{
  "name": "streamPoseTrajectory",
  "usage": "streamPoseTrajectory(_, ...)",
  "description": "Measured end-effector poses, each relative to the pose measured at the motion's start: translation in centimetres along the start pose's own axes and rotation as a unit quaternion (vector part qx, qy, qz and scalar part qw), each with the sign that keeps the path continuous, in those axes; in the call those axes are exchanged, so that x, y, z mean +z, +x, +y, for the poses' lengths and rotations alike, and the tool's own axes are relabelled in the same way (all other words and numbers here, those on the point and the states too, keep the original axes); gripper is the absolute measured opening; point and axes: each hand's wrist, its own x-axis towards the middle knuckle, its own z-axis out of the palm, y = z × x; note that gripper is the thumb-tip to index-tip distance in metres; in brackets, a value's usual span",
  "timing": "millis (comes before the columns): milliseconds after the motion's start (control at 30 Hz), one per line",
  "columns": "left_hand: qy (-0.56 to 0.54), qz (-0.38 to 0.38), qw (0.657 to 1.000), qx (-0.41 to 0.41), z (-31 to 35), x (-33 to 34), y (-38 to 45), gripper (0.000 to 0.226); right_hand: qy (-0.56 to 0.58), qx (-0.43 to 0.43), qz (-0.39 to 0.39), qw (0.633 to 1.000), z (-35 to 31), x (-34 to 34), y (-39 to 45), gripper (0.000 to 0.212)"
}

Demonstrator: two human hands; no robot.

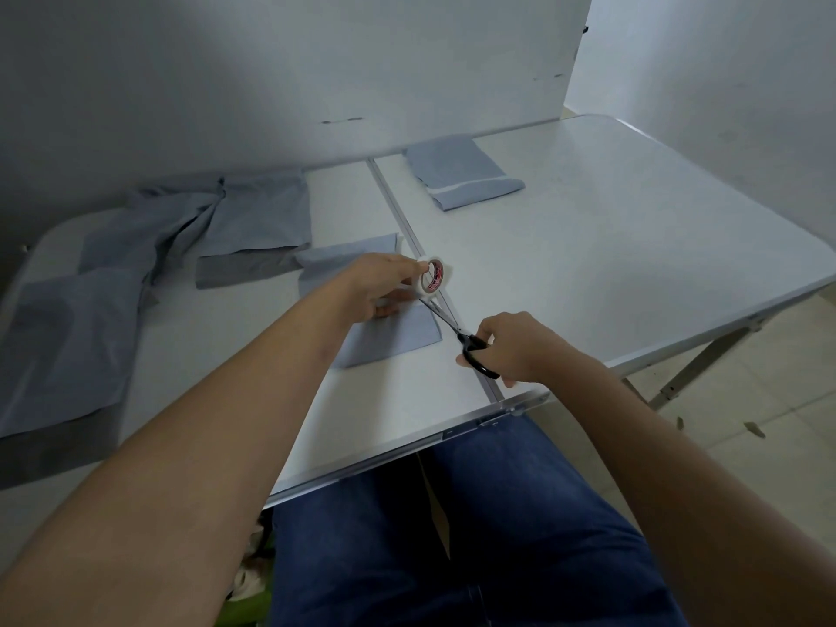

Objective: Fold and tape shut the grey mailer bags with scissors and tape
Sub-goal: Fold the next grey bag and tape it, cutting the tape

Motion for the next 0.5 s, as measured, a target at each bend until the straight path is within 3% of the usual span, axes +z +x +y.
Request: streamPoseTrajectory(500, 0.046, -0.002, 0.999, 0.004, -0.1, 0.3, 0.7, 0.025, 0.035, 0.004, 0.016, 0.999, 0.0, 0.6, 1.3, 0.041)
